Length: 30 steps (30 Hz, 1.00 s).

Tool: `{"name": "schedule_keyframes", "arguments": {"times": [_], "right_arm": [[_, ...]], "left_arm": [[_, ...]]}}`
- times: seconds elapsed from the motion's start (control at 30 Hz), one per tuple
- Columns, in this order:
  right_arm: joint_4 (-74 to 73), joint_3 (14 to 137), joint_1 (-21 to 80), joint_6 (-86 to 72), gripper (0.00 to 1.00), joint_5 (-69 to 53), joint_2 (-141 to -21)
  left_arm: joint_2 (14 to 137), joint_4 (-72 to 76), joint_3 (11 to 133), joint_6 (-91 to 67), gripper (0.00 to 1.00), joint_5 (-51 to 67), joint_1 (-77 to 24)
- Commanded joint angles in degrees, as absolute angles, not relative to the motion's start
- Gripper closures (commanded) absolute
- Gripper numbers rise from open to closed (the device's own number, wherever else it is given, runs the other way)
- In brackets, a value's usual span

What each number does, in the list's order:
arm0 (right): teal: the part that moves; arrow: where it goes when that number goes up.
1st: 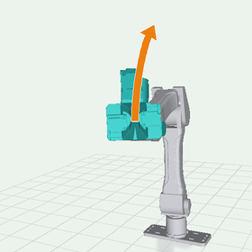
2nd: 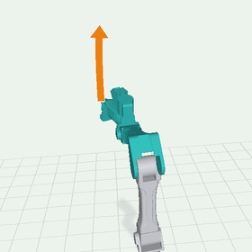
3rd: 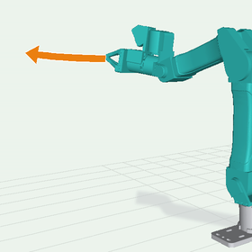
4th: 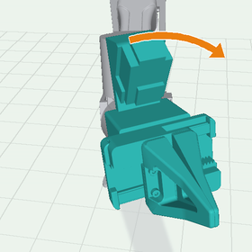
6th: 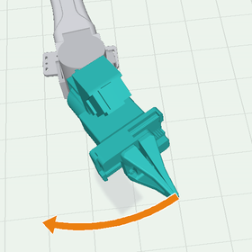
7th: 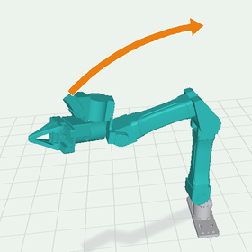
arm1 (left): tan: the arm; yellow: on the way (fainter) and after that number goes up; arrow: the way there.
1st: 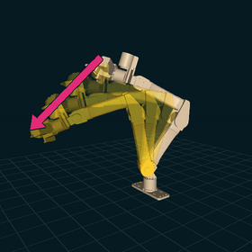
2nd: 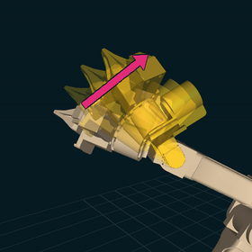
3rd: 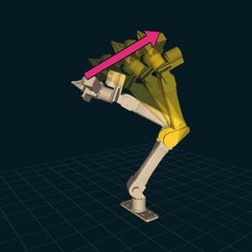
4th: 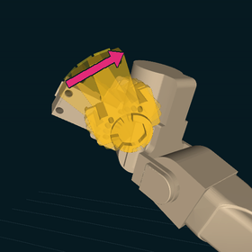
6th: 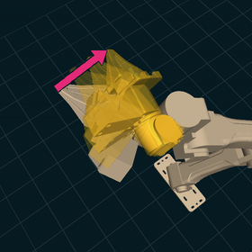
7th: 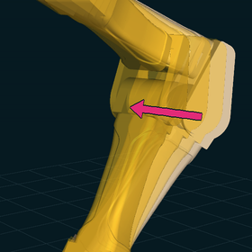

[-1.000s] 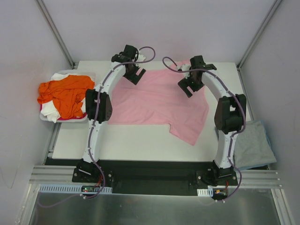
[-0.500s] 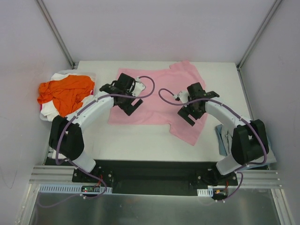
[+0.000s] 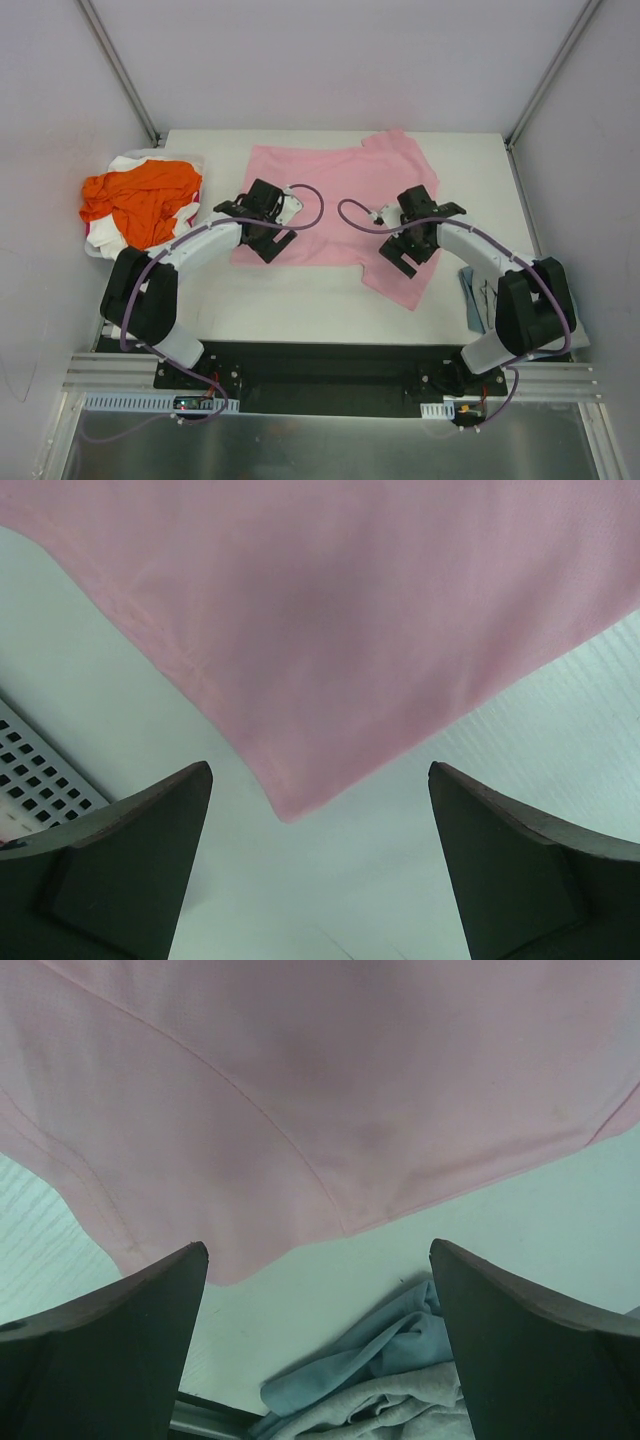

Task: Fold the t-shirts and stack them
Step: Flatten the tshirt out

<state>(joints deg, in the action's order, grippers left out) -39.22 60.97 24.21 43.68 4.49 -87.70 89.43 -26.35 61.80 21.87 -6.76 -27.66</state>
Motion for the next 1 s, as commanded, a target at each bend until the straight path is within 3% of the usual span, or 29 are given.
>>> {"name": "schedule_keyframes", "arguments": {"times": [0.0,0.47,0.97], "right_arm": [[-40.08,59.07,25.92,43.33,0.01,4.48,-87.1],[-41.12,55.46,29.7,44.03,0.05,8.61,-85.35],[-45.26,46.15,45.52,42.62,0.1,12.48,-72.86]], "left_arm": [[85.26,-22.07,57.93,22.32,0.09,-8.09,-27.25],[82.97,-15.64,51.68,24.43,0.1,-10.81,-27.33],[81.21,-14.68,50.18,24.43,0.1,-11.51,-27.33]]}}
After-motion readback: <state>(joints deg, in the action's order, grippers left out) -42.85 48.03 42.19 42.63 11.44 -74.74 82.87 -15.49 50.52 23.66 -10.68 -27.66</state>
